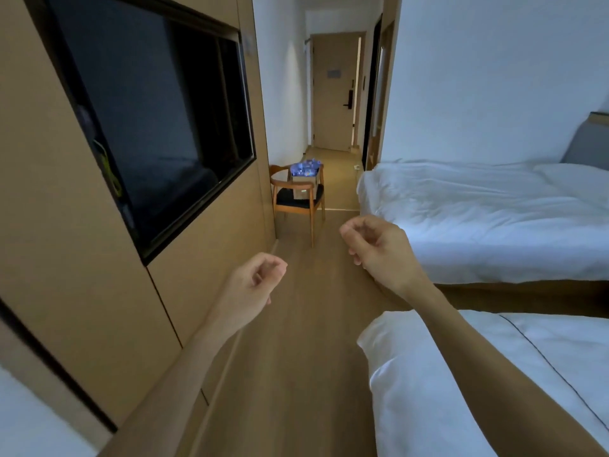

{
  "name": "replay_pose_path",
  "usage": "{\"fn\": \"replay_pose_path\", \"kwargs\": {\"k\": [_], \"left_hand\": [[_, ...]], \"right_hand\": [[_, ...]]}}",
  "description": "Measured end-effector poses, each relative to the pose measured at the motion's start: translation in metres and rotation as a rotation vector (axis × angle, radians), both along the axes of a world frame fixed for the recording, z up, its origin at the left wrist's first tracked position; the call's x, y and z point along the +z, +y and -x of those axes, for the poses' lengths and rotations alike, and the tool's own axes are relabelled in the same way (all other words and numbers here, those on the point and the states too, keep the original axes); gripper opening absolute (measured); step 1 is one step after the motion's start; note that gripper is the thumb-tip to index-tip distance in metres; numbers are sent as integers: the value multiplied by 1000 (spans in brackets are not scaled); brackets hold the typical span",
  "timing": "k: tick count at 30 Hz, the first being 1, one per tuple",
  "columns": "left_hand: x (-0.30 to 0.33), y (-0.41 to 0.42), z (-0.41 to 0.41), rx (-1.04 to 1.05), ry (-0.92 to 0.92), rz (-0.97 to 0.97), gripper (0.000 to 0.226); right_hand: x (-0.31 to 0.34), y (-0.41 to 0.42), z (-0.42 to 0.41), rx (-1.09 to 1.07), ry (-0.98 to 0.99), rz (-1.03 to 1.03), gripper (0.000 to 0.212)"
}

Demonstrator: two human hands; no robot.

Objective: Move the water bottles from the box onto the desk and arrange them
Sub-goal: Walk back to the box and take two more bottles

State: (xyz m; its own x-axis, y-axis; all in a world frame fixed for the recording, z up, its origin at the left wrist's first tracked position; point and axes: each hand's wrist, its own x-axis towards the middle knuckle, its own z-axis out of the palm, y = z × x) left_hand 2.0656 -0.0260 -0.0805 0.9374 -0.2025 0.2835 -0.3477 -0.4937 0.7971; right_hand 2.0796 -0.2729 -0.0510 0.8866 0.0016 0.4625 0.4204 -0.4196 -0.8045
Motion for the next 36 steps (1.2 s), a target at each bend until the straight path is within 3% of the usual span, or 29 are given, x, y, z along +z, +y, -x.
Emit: {"fn": "replay_pose_path", "kwargs": {"k": [10,25,36], "left_hand": [[-26,-15,-205,54,-28,21,12],[-27,-71,-555,-65,-118,-49,8],[-36,-125,-810,-35,-76,-74,24]], "right_hand": [[-20,-15,-212,25,-42,64,7],[-21,-66,-526,-120,-50,148,6],[-32,-128,-787,-48,-63,132,9]]}}
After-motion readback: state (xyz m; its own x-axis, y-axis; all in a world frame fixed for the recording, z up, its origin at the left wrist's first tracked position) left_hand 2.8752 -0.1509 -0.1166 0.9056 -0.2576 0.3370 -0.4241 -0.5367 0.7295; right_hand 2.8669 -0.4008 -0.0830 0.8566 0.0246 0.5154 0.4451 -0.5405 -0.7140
